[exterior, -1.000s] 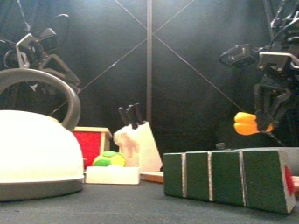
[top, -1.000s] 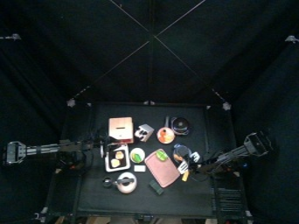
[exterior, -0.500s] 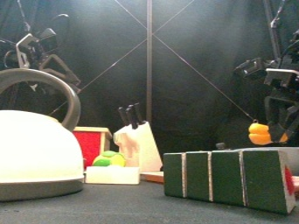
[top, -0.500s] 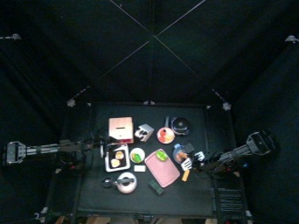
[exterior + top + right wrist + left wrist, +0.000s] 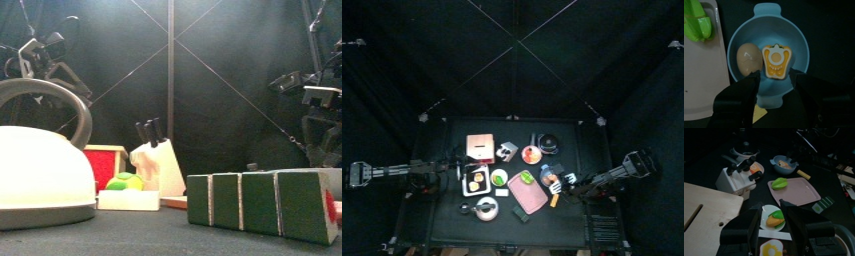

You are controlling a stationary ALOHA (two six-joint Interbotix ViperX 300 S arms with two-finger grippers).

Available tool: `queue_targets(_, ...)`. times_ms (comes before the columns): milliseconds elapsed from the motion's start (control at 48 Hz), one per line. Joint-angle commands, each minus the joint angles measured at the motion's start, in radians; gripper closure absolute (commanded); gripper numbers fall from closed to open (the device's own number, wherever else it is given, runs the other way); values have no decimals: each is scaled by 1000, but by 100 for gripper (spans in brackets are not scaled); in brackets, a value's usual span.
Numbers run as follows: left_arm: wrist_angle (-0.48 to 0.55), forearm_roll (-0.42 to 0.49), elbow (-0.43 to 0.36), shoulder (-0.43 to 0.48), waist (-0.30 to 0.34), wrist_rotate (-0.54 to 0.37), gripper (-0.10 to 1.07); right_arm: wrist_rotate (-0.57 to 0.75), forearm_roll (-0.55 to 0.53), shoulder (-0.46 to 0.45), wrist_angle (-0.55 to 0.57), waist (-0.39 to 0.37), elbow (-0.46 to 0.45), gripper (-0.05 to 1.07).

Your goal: Place squash half in bowl

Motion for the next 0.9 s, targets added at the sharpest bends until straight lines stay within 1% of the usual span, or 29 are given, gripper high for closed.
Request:
queue_targets(0, -5, -2, -14, 0, 2, 0, 22, 0, -2, -6, -2, -3, -8, 17)
queue_targets(604, -5, -2, -14, 0, 2, 0, 22, -11, 23, 23, -37, -3, -9, 17)
queue_targets(875, -5, 0, -14, 0, 2, -2, 22, -14, 14, 23, -114, -17, -17, 18)
